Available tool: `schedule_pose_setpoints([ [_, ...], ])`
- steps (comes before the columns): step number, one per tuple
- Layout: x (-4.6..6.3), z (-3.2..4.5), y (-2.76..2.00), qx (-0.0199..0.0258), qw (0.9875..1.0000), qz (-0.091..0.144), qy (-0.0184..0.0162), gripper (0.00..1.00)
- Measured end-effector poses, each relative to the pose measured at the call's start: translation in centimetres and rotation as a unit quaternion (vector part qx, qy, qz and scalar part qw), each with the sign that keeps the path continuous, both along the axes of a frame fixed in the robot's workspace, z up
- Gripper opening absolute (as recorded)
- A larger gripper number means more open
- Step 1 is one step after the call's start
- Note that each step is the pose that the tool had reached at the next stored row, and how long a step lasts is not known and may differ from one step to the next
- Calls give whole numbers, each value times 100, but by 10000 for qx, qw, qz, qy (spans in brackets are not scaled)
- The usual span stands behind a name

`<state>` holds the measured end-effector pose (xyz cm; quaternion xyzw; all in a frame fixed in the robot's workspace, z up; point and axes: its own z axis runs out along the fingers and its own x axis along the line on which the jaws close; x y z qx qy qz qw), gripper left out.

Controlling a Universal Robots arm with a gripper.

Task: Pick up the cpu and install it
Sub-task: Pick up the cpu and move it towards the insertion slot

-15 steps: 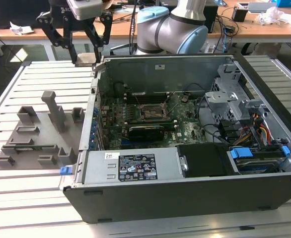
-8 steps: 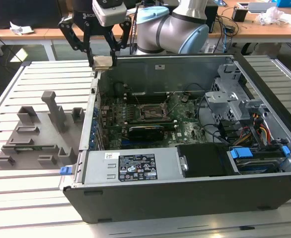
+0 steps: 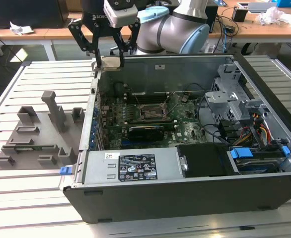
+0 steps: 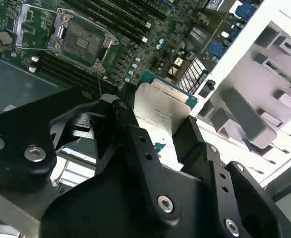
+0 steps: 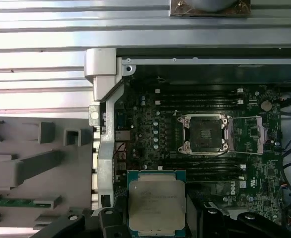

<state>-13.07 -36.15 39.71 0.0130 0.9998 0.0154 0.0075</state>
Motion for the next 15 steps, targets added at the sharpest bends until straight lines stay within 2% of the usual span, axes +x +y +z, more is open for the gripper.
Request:
schedule_pose_setpoints([
  [8,274,-77,1,-6,10000,1,4,55],
  [15,413,-131,1,-7,10000,0,4,55],
])
